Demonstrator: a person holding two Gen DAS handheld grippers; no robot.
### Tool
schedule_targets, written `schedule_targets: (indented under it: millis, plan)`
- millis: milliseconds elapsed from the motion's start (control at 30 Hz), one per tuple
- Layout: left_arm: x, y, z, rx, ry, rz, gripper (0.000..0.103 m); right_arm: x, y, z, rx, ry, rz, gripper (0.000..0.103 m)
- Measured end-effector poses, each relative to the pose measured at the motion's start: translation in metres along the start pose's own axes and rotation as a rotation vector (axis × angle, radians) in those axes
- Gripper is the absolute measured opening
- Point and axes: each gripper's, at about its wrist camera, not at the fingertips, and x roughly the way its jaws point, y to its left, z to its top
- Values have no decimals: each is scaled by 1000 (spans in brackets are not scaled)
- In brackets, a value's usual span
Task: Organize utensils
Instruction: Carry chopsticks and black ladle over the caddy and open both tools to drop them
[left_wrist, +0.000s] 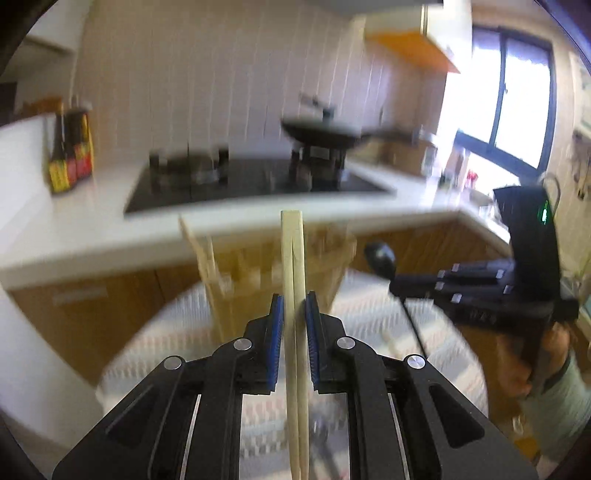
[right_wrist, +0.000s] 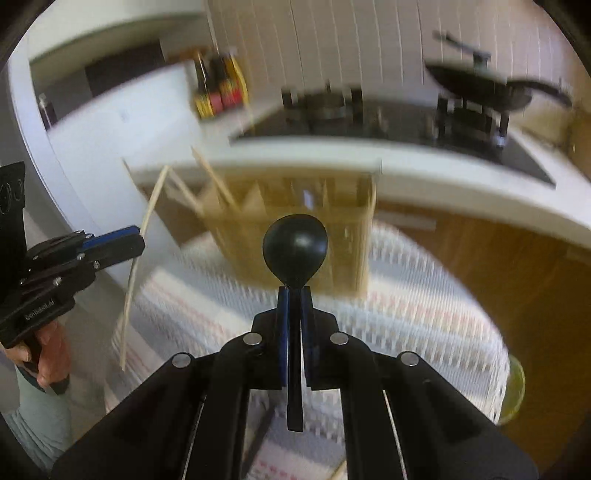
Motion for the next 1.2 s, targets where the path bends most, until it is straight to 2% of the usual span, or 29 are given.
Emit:
schedule_targets:
  millis: [267,367,467,533,667,900,1067,1200]
  plan:
    - [2,2,54,-64,-240,11,10,-16,-11,53,10,-236,-13,5]
    - [-1,-2,54,-50,-375,89,10,-11,-19,68,27,-312,-17,5]
    - [1,0,55,-83,-456,103,10,-2,-23,79,26,-366,-44,5]
    - [8,3,56,-102,-473,106,10,6,-24,83,29,-395,-55,5]
    - [27,11,54,-121,-500,157,10,22,-24,84,32,-440,-63,5]
    - [59,14,40,-68,-513,242,11,44,-25,79,-7,-450,-99,5]
    - [74,20,34,-72,-496,251,11,51,-29,73,-4,-464,-115,5]
    - [79,22,30,-64,-494,264,11,56,-32,69,1,-455,-85,5]
